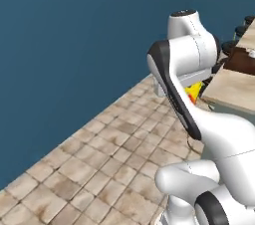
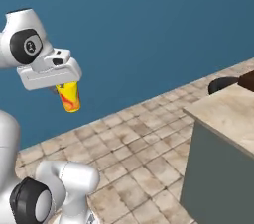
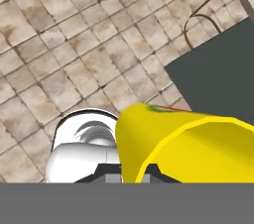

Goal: There is a tray on the dining counter. Grab the cup, mug, and pitcher and place them on the tray. The pitcher may be placed next to the tray if it cannot fit the tray.

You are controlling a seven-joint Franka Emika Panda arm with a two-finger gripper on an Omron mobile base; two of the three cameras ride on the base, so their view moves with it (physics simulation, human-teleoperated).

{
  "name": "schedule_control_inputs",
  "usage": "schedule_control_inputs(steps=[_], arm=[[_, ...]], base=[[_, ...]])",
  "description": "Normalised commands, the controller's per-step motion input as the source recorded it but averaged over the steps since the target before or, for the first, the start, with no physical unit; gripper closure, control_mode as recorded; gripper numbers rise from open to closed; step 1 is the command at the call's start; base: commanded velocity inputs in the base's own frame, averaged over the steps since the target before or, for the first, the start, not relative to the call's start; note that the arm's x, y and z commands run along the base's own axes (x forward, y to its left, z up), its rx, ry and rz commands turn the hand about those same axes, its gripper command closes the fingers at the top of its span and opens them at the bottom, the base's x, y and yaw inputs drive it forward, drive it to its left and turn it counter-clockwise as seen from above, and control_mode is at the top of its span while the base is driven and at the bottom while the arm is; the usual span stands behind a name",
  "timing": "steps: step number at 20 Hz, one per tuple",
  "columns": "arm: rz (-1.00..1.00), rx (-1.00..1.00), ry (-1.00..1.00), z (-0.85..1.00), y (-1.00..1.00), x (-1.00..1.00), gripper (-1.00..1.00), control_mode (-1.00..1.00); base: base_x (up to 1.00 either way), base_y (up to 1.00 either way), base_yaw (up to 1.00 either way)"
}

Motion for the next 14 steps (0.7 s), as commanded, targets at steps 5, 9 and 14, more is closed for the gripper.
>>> schedule_control_inputs(steps=[5, 9, 14], arm=[[0.0, 0.0, 0.0, 0.0, 0.0, 0.0, 1.0, 1.0], [0.0, 0.0, 0.0, 0.0, 0.0, 0.0, 1.0, 1.0], [0.0, 0.0, 0.0, 0.0, 0.0, 0.0, 1.0, 1.0]], base=[[1.0, 0.67, -0.61], [1.0, 0.61, -0.63], [1.0, 0.58, -0.64]])
